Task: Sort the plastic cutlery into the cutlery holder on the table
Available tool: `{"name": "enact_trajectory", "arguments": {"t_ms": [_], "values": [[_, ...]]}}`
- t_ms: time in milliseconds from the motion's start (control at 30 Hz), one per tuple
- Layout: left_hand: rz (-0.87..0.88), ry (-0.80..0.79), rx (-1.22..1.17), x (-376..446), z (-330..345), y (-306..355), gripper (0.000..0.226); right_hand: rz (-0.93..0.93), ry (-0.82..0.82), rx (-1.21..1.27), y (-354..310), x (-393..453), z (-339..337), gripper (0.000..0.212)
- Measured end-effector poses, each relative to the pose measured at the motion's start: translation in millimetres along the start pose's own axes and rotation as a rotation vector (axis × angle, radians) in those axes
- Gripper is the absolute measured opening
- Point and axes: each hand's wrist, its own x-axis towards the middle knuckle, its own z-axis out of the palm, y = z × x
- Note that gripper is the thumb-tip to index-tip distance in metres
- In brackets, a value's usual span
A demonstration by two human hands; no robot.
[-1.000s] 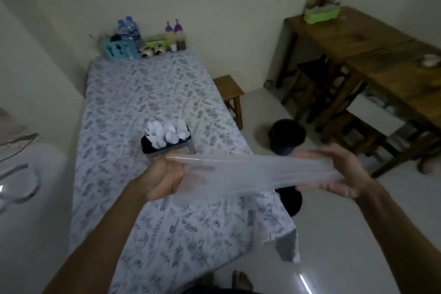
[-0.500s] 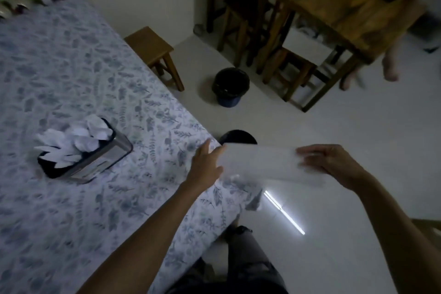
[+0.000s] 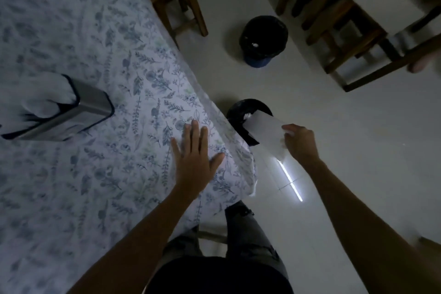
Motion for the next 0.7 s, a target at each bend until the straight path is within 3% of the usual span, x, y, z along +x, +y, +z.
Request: {"name": "enact_trajectory", "arguments": {"t_ms": [100,400,700], "values": [[-0.004,0.010,0.009,2,2,0,0.093,0.014,-0.064,-0.096,1,24,25,0.045],[0.011,0.083,0.053,1,7,0,0.094,0.118,-0.157,-0.031,6,78,52,0.049],[0.020,0.073,0.056,1,1,-1,0.093,0.089,-0.208,-0.084,-12,59,54,0.045]]}}
